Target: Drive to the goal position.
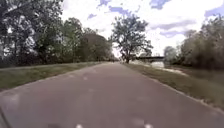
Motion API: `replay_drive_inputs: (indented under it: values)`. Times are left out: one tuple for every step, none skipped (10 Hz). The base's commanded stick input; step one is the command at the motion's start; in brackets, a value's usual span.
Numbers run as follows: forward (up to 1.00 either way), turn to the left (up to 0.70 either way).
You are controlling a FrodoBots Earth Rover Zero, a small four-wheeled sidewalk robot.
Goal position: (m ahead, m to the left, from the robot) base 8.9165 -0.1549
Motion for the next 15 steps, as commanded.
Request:
replay_drive_inputs:
  values:
    - [1.0, 0.0]
    - [1.0, 0.0]
    - [1.0, 0.0]
    - [1.0, 0.0]
    - [1.0, 0.0]
    - [1.0, 0.0]
    - [1.0, 0.0]
    - [1.0, 0.0]
    - [1.0, 0.0]
    - [1.0, 0.0]
    - [1.0, 0.0]
    - [1.0, 0.0]
    - [1.0, 0.0]
    - [1.0, 0.0]
    - [1.0, 0.0]
